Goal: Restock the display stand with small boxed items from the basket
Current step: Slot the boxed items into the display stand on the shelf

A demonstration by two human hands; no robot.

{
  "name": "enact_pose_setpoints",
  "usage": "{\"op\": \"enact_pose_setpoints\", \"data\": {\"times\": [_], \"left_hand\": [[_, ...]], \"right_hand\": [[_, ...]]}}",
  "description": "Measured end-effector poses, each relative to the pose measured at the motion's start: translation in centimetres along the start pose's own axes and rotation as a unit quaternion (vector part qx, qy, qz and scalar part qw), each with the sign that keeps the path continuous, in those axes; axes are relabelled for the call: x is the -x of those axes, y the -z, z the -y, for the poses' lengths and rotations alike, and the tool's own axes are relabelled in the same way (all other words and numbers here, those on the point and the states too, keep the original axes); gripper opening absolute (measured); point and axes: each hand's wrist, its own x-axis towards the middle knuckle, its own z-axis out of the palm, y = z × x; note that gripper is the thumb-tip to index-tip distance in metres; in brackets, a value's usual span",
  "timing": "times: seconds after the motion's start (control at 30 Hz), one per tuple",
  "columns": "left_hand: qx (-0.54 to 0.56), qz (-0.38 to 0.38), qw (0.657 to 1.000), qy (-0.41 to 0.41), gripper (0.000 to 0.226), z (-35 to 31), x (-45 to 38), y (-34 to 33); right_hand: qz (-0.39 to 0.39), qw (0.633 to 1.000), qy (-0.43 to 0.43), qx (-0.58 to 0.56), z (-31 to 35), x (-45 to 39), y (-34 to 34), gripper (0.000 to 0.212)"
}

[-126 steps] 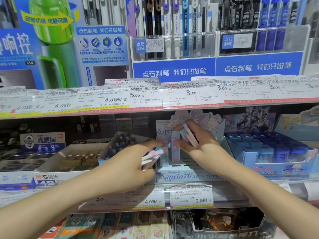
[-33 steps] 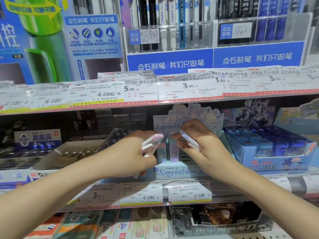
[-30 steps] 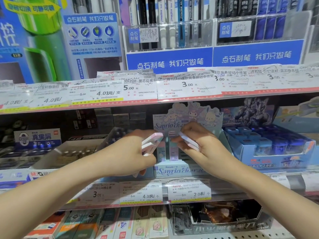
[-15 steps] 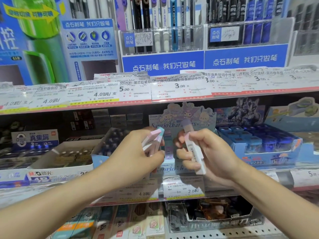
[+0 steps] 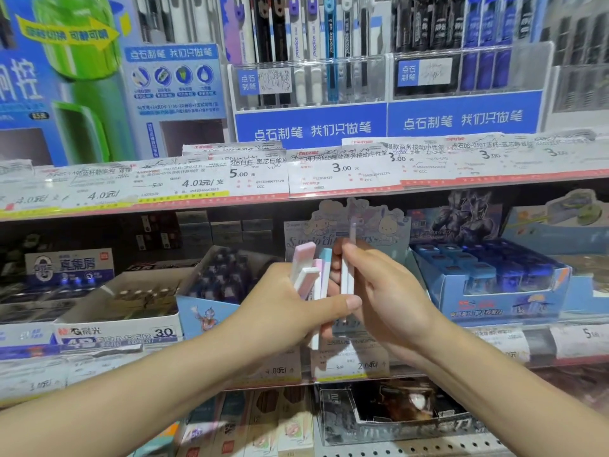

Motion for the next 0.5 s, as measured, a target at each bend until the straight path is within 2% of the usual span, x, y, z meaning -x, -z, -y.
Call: {"op": "enact_pose_setpoints", "data": {"times": [0.1,0.3,0.43,0.5], "left_hand": [[-0.010,0.007,1.000,-0.005,0.024,0.0,-0.2,0.6],[0.014,0.035,0.999,-0.008,0.027,0.0,-0.4,1.3],[0.010,0.052,0.999,-0.008,0.046,0.2,-0.5,1.6],[0.011,0.052,0.999,0.002,0.048,0.2,-0.6,1.5]], "right_hand": [[0.011,0.999,0.021,0.026,0.4,0.0,0.3,0.027],[-0.007,0.977,0.098,0.187,1.0,-0.5,1.2,0.027],[0.078,0.967,0.102,0.220,1.8,-0.2,1.7,0.025],[0.103,0.959,0.110,0.240,1.8,-0.1,1.8,0.027]]}}
